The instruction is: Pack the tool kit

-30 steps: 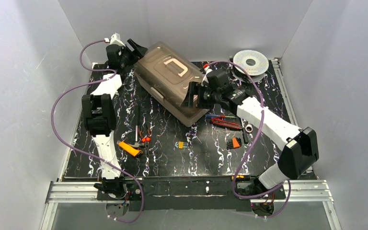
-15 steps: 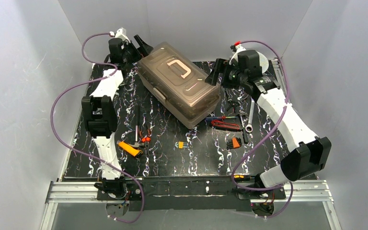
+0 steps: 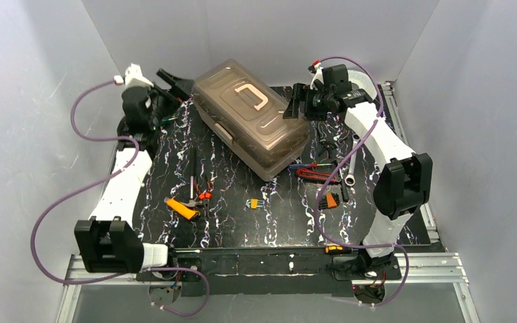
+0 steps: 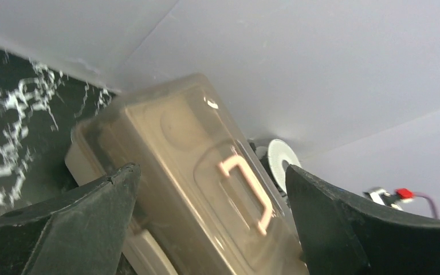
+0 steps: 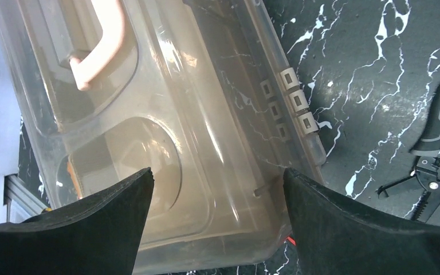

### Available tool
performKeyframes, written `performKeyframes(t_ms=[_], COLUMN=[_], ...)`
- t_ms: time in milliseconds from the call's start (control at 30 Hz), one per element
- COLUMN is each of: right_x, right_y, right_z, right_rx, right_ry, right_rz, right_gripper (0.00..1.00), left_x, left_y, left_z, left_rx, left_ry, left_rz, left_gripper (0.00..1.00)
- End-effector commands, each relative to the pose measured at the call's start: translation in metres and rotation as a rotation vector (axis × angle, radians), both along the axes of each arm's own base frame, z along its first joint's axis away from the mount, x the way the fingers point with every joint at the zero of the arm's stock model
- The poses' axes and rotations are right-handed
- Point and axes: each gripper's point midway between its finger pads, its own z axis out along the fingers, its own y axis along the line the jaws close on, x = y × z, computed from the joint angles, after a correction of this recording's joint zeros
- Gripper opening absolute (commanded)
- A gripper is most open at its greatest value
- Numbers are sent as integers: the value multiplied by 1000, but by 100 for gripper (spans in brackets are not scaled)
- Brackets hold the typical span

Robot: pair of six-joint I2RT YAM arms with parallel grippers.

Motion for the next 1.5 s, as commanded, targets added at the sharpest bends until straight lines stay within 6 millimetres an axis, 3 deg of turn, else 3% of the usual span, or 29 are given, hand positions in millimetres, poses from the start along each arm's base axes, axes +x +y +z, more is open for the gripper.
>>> performKeyframes(t_ms=[0, 300, 433, 600, 733, 833, 967, 1067, 1233, 1367, 1467], right_x=[-20, -78, -100, -121, -110, -94, -70, -70, -98, -142, -178], right_y=[20, 56, 48, 28, 2, -6, 5, 28, 50, 54, 55], right_z=[4, -5, 1, 14, 22, 26, 22, 20, -7, -17, -7], right_rx=[57, 55, 73, 79, 21, 27, 31, 47, 33, 35, 18], right_ry=[-2, 7, -11, -78, -155, -156, -120, -50, 18, 40, 1], right_rz=[108, 198, 209, 159, 31, -4, 31, 131, 220, 272, 331], right_gripper=[90, 90, 89, 90, 90, 90, 90, 90, 89, 88, 89], left_x=[-35, -97, -112, -115, -111, -106, -99, -92, -83, -85, -92], left_y=[-12, -27, -22, -29, -33, -36, -41, -40, -55, -59, -55], left_z=[-77, -118, -139, -154, -176, -190, -184, -179, -175, -172, -172], left_rx=[-146, -95, -54, -57, -73, -111, -143, -154, -224, -224, -187], left_ry=[193, 228, 271, 327, 386, 430, 386, 369, 348, 351, 358], left_rz=[-5, -129, -114, -159, -178, -182, -194, -187, -259, -294, -281], left_gripper=[98, 98, 98, 98, 98, 98, 98, 98, 98, 98, 98])
